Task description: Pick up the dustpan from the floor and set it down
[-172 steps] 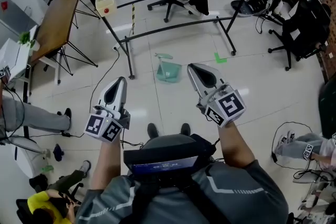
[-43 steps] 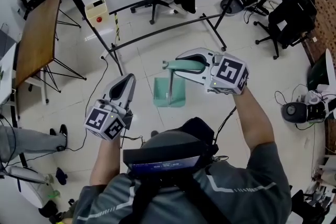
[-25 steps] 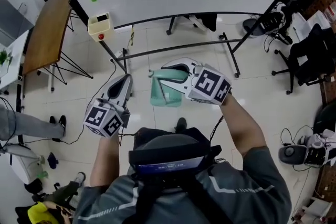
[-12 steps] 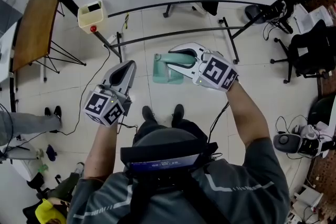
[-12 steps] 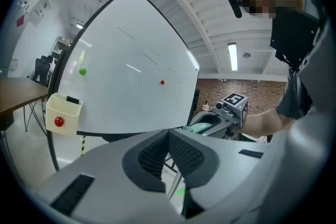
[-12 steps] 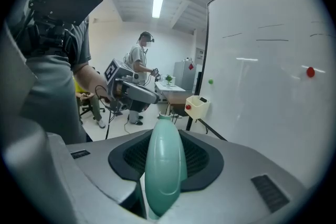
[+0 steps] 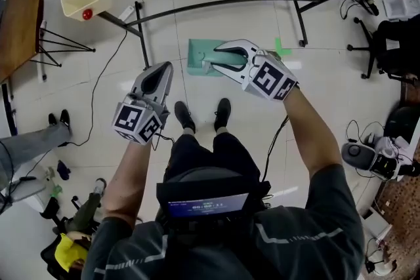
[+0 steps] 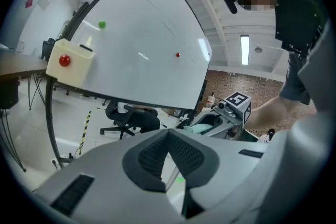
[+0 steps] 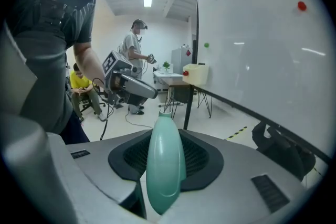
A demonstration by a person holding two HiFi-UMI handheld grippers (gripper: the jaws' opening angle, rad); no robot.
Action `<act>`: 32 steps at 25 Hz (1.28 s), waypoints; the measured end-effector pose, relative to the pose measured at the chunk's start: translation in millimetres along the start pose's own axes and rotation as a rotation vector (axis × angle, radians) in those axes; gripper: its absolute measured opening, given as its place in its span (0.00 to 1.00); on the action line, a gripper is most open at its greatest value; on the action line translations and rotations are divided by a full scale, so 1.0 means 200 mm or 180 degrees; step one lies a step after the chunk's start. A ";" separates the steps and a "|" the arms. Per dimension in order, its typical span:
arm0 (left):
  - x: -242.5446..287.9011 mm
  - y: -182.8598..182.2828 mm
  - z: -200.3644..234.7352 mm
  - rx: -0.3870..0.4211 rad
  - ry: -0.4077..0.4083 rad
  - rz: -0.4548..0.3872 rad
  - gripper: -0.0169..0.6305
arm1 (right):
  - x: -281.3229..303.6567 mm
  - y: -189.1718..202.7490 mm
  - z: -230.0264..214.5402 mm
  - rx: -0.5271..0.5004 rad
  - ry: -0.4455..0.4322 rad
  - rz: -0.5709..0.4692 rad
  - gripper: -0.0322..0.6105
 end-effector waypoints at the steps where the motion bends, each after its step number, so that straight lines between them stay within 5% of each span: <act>1: 0.03 0.08 0.06 -0.0062 -0.0036 -0.0004 0.07 | 0.08 0.09 0.00 0.0015 -0.0028 0.0051 0.29; 10: 0.31 0.66 0.46 -0.0276 -0.0181 0.0075 0.07 | 0.60 0.79 0.02 0.0013 -0.0063 0.0301 0.29; 16: 0.39 0.91 0.59 -0.0341 -0.0307 0.0209 0.07 | 0.75 1.06 -0.04 0.0093 -0.0025 0.0372 0.29; 30: 0.42 0.89 0.54 -0.0322 -0.0236 0.0133 0.07 | 0.74 1.15 0.08 0.0237 -0.0007 0.0448 0.30; 32: 0.41 0.89 0.52 -0.0331 -0.0237 0.0149 0.07 | 0.71 1.16 0.12 0.0222 -0.0036 0.0540 0.36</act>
Point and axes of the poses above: the fingertips, and each gripper's own axes: x forward along the fingers, z to its left, y out of its underside, the point moved 6 cm from there along -x, backward along the fingers, and after that the axes turned 9 degrees about y, right-handed, at the moved point
